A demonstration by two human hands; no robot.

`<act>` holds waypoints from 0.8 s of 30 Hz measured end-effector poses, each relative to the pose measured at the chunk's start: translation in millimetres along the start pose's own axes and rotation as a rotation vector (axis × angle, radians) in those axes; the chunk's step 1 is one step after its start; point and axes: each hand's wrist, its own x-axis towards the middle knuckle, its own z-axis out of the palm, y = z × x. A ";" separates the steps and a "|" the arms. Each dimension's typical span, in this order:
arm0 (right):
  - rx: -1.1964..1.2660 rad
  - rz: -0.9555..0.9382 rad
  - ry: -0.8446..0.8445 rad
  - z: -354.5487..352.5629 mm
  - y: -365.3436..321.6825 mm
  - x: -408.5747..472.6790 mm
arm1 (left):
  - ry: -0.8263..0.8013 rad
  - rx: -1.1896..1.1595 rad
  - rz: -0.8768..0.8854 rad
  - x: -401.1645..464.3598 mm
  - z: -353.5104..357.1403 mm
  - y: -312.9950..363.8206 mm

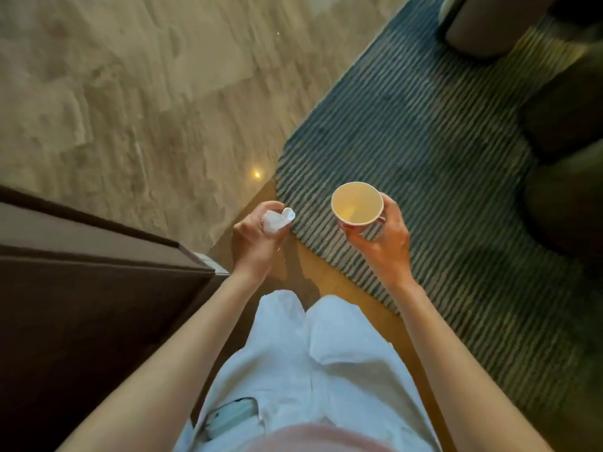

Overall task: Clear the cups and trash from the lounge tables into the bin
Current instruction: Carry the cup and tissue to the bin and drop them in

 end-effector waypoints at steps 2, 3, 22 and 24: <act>-0.011 0.045 0.053 -0.6 4.7 39.0 | -0.070 -0.014 0.014 46.9 16.0 8.6; -0.013 0.074 0.078 -1.6 8.2 58.8 | -0.099 -0.010 0.019 71.3 26.4 13.8; 0.059 0.111 0.167 -59.1 53.2 629.7 | -0.192 -0.006 0.083 598.7 248.8 236.9; 0.053 0.106 0.143 -55.1 60.2 687.7 | -0.177 -0.025 0.056 650.3 266.5 245.3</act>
